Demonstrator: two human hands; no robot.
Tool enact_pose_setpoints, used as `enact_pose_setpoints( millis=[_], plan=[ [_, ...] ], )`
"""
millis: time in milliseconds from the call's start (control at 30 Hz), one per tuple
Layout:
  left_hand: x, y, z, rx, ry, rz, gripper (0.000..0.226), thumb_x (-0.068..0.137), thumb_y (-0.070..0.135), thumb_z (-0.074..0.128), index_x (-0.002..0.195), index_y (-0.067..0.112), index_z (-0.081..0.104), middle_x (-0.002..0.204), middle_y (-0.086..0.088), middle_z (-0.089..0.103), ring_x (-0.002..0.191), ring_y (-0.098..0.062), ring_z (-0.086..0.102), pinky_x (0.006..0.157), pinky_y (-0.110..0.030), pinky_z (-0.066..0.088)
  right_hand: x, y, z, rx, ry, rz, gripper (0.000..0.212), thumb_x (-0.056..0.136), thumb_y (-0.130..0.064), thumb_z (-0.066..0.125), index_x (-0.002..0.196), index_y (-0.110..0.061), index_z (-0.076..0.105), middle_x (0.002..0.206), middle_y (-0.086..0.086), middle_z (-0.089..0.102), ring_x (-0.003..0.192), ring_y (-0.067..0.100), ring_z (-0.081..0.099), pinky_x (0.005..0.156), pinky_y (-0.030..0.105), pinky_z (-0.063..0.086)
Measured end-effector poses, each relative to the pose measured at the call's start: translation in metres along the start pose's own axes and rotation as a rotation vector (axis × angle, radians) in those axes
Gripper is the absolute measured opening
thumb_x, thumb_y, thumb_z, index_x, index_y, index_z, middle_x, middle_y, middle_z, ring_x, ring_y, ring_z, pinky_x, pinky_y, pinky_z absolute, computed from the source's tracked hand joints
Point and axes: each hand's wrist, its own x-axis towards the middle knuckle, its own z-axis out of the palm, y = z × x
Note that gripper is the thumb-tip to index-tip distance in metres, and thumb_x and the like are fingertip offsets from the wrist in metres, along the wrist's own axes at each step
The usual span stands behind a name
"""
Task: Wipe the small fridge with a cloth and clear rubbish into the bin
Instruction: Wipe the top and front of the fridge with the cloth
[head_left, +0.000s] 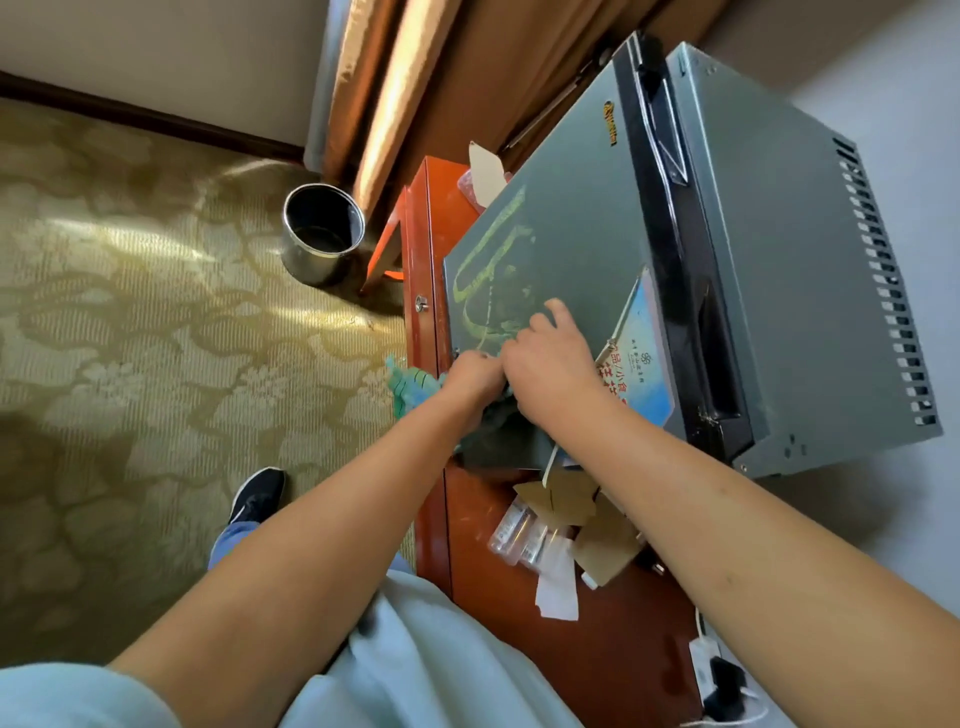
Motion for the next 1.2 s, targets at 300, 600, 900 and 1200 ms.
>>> enact_pose_setpoints(
  millis=[300,600,900,1200],
  plan=[
    [-0.019,0.087,-0.003,-0.115,-0.008,0.283,0.007,0.093,0.021,0.057,0.094,0.016,0.052,0.088,-0.007,0.050,0.078,-0.019,0.041,0.060,-0.032,0.031,0.011,0.035,-0.025,-0.108,0.228,0.272,0.033,0.099,-0.025,0.044,0.128,-0.019,0.058,0.112,0.003,0.051,0.107,0.024,0.045,0.094,0.037,0.032],
    [-0.020,0.020,-0.012,0.039,-0.019,0.000,0.010,0.093,0.015,0.056,0.086,0.010,0.061,0.087,-0.007,0.063,0.084,-0.022,0.055,0.068,-0.032,0.043,0.007,-0.008,0.000,-0.051,0.027,0.076,0.025,0.095,-0.032,0.057,0.118,-0.024,0.064,0.116,-0.002,0.066,0.114,0.022,0.051,0.098,0.039,0.030],
    [-0.015,0.088,-0.011,-0.140,0.018,0.224,0.006,0.095,0.012,0.058,0.096,0.010,0.064,0.092,-0.012,0.063,0.077,-0.021,0.052,0.060,-0.028,0.042,0.023,0.033,-0.029,-0.132,0.191,0.240,0.029,0.097,-0.030,0.050,0.122,-0.024,0.064,0.113,0.000,0.064,0.109,0.024,0.052,0.095,0.039,0.030],
    [-0.002,0.020,-0.014,0.059,0.022,-0.045,0.023,0.092,0.019,0.060,0.110,0.006,0.064,0.113,-0.013,0.068,0.105,-0.026,0.062,0.088,-0.037,0.052,0.026,-0.004,-0.001,-0.051,-0.020,0.018,0.027,0.094,-0.034,0.061,0.119,-0.025,0.066,0.121,-0.001,0.068,0.117,0.023,0.057,0.102,0.039,0.030]
  ],
)
